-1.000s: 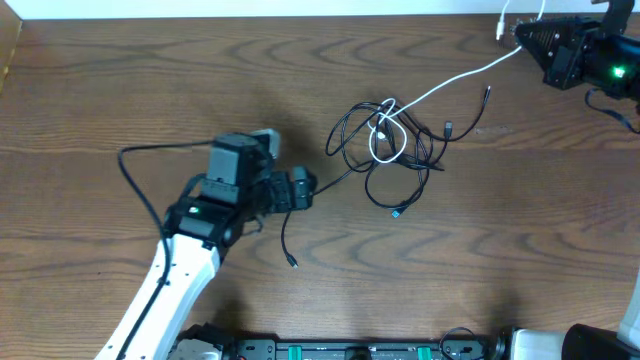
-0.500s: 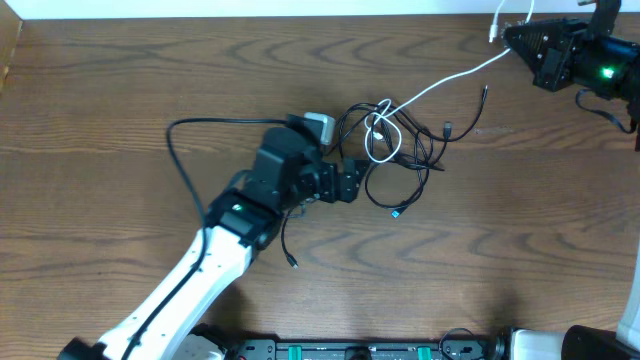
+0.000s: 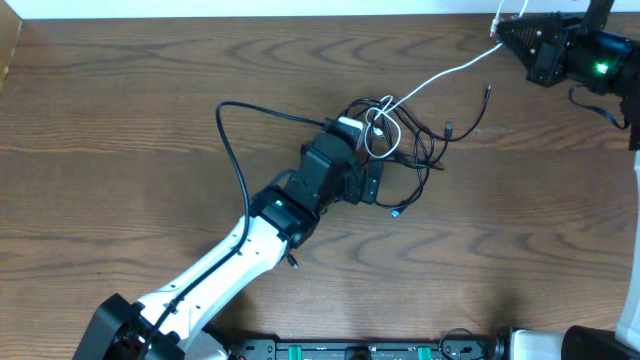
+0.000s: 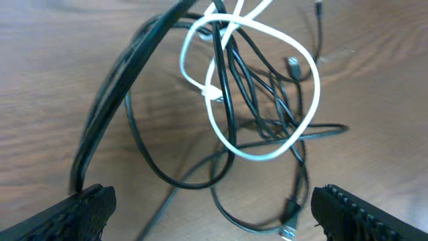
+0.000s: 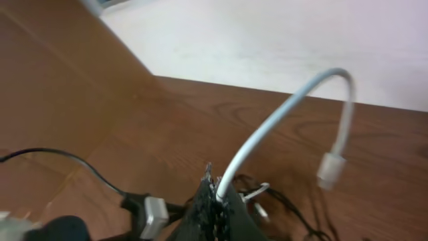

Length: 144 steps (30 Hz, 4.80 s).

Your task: Untangle cables

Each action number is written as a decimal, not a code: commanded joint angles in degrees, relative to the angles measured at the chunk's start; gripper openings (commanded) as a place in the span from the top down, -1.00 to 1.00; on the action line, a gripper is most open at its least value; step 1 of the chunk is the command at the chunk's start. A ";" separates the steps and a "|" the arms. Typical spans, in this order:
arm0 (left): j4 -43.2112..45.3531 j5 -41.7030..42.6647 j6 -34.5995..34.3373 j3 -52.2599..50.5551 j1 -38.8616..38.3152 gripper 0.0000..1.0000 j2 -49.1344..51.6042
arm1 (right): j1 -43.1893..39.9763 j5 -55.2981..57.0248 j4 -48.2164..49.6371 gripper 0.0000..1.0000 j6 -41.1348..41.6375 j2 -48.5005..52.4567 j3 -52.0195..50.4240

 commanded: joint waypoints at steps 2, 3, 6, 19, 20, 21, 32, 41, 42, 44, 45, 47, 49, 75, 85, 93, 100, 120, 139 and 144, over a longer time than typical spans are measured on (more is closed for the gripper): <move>2.19 -9.57 5.09 1.68 -1.97 -0.96 0.94 | 2.80 -4.63 0.68 0.98 1.73 0.35 0.81; 2.56 -9.68 5.57 1.68 -2.25 -0.95 1.09 | 3.48 -5.42 0.74 0.98 1.73 0.35 0.81; 2.84 -10.16 5.95 1.68 -2.78 -0.96 1.64 | 5.57 -7.06 1.18 0.98 2.27 0.35 0.81; 5.79 -10.10 5.97 1.68 -3.45 -0.96 2.43 | 15.37 -8.20 7.21 0.98 6.93 0.35 0.81; 6.16 -10.10 5.99 1.68 -3.82 -0.96 2.43 | 16.17 -8.20 7.93 0.98 7.34 0.35 0.81; 6.58 -10.12 5.99 1.68 -4.28 -0.96 2.43 | 16.90 -8.20 8.52 0.98 7.58 0.35 0.81; 9.01 -10.19 6.01 1.68 -6.05 -0.96 2.43 | 22.21 -8.24 14.38 0.98 12.79 0.35 0.81; 8.63 -26.80 5.97 1.62 -5.97 -0.96 5.01 | 22.82 -14.08 15.26 0.98 15.13 0.33 0.83; 8.83 -28.39 5.95 1.62 -5.84 -0.96 5.44 | 22.82 -14.58 15.23 0.98 15.13 0.33 0.83; 9.07 -30.34 5.97 1.62 -5.29 -0.96 6.64 | 22.82 -15.37 15.21 0.98 15.23 0.33 0.83; 9.25 -30.32 5.95 1.62 -4.76 -0.96 7.39 | 22.82 -15.72 15.23 0.98 15.23 0.33 0.83; 9.22 -30.29 5.95 1.62 -3.65 -0.96 8.74 | 22.82 -15.91 15.23 0.98 15.23 0.33 0.83; 9.11 -30.27 5.88 1.62 -2.45 -0.96 9.84 | 22.69 -15.87 15.23 0.98 15.21 0.33 0.83; -1.62 -27.65 1.14 1.55 9.03 -0.96 10.43 | -2.75 -4.92 8.33 0.98 11.93 0.33 0.81; -2.49 -27.69 1.16 1.33 10.10 -0.96 10.43 | -14.29 -6.05 6.43 0.98 11.67 0.33 0.83; -5.11 -27.67 0.90 1.29 14.34 -0.96 10.43 | -19.54 -6.86 5.60 0.98 10.71 0.33 0.83; -7.85 -27.39 -0.35 1.29 17.57 -0.96 10.43 | -22.95 -6.47 5.09 0.98 10.01 0.33 0.83; -7.37 34.40 14.53 1.29 17.64 -0.96 10.40 | -23.21 11.58 -5.49 0.98 3.67 0.39 0.81; 0.96 58.88 15.39 1.31 17.79 -0.96 3.91 | -19.89 13.25 -11.89 0.98 0.55 7.10 0.74; 0.83 57.42 15.39 1.29 19.89 -0.96 -0.09 | -17.66 13.27 -12.35 0.98 -0.74 9.20 0.74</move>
